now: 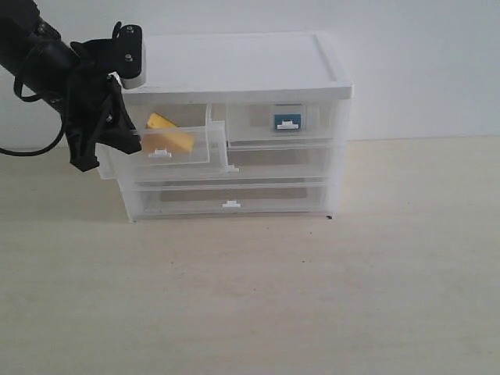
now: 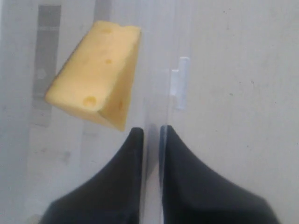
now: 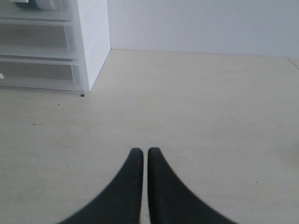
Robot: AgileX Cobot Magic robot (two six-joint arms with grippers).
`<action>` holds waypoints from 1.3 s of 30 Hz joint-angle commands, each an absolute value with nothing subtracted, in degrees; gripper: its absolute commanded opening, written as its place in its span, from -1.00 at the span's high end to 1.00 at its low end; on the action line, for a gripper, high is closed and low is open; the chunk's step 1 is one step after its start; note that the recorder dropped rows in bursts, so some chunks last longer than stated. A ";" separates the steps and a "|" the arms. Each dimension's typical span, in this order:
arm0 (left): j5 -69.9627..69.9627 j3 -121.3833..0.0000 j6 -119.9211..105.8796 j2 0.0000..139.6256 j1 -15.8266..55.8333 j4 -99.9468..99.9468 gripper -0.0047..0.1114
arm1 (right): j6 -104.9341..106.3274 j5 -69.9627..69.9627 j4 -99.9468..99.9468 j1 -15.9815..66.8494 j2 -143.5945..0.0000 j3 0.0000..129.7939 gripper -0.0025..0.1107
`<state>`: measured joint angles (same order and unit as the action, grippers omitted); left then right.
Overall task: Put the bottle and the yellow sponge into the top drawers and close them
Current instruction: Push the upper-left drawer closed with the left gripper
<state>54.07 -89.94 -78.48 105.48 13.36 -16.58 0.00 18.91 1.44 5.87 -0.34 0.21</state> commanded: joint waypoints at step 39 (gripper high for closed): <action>57.94 -90.29 -63.78 106.50 12.66 -29.98 0.84 | 0.00 18.36 1.78 5.79 0.00 0.00 0.93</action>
<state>61.79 -90.17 -65.12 105.09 12.62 -27.36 0.00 18.91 1.44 5.87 -0.34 0.21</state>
